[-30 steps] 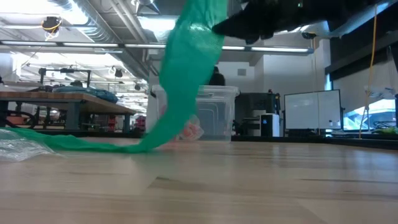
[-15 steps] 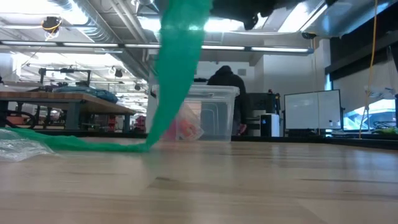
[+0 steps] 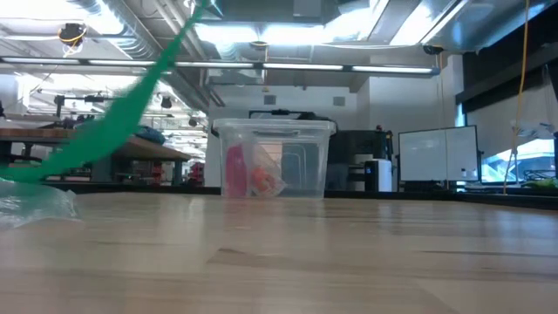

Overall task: Roll bandage
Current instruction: Roll the green bandage

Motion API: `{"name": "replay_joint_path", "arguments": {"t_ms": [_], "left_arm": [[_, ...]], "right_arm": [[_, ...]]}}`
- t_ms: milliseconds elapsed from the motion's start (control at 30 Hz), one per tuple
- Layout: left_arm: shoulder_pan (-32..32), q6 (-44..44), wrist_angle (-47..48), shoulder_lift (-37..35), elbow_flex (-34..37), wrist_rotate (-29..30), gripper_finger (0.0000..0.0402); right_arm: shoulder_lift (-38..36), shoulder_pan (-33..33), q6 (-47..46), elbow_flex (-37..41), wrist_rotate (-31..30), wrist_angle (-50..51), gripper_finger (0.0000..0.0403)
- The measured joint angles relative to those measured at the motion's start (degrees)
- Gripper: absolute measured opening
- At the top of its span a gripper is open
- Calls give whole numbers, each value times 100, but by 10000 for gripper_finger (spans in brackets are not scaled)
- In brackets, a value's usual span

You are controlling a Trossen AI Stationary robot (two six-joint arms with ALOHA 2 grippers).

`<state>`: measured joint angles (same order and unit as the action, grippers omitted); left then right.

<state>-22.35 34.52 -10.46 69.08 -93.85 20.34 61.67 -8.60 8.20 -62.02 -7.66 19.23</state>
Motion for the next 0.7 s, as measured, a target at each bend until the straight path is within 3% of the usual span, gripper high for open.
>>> {"name": "replay_joint_path", "arguments": {"t_ms": [167, 300, 467, 633, 700], "left_arm": [[3, -141, 388, 601, -1751, 38, 2], [0, -123, 1880, 948, -2779, 177, 2], [-4, -458, 3683, 998, -2823, 574, 5], [-43, -556, 4980, 983, -2341, 1731, 3], [-44, -674, 5271, 901, -2066, 1920, 3]], "right_arm": [[-481, 0, -26, -2, -139, 121, 218], [-494, 0, -31, 2, -136, 334, 218], [-385, 0, -32, 305, -158, 239, 218], [-367, 0, -4, 1032, -126, -941, 218], [-367, 0, -2, 1410, -39, -1567, 218]]}}
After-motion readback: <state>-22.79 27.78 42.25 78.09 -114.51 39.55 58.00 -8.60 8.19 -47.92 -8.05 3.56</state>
